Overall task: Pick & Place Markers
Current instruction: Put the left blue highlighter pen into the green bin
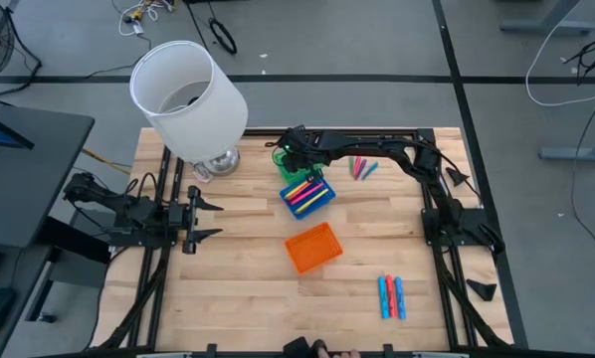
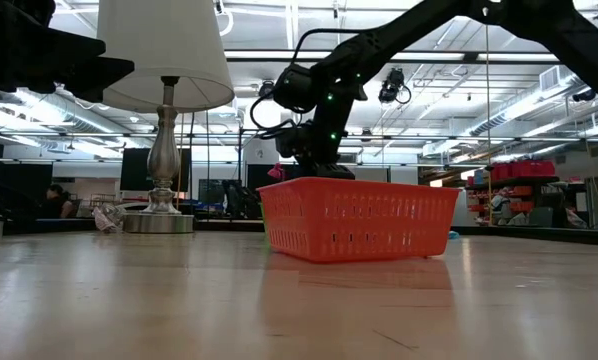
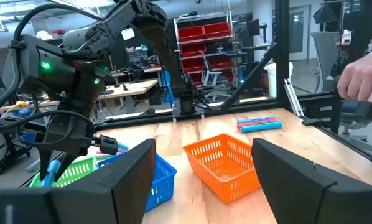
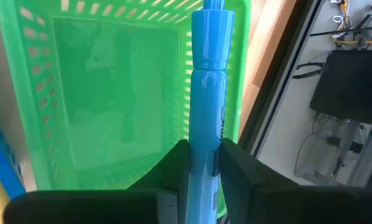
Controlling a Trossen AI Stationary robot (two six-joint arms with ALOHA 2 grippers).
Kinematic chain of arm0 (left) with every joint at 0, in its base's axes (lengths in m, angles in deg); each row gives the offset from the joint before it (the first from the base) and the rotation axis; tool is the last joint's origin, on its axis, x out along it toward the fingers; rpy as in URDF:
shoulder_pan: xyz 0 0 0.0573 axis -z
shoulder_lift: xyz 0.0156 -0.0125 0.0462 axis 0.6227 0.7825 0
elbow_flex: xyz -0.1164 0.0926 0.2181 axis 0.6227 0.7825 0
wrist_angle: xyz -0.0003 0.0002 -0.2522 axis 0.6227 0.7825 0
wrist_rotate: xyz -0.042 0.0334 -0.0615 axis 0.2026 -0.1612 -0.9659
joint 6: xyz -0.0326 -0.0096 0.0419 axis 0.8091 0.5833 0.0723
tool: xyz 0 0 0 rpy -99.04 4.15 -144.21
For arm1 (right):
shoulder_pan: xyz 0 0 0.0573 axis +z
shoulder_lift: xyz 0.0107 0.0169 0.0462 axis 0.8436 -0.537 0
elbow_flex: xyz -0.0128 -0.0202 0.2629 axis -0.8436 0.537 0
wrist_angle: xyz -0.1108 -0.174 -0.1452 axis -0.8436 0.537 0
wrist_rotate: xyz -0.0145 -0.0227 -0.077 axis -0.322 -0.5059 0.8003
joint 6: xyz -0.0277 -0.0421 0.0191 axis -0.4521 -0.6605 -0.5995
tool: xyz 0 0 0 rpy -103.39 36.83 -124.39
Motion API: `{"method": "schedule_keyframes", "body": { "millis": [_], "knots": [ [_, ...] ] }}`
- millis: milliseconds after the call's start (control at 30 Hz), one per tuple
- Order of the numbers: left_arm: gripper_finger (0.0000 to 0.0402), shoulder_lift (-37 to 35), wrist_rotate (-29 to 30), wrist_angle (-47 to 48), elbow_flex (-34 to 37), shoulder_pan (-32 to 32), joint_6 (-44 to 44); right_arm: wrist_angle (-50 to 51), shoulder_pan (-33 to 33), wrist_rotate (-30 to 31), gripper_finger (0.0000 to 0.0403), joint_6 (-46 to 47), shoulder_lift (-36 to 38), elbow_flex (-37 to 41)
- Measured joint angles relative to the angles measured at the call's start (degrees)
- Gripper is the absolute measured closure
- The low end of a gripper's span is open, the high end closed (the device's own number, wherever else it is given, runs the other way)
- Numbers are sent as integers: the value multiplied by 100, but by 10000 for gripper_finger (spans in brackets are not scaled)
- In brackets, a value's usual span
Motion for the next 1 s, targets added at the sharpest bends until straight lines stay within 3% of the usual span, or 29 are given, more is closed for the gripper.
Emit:
{"method": "schedule_keyframes", "body": {
  "millis": [533, 1000],
  "knots": [
    [129, 0, 0, 0, -1, -1, 2, -26, 2, 45, 236, 35, 0, 0],
    [129, 0, 0, 0, -1, 0, 0, 906, 42, -198, 250, 2815, 385, 4]
  ]
}}
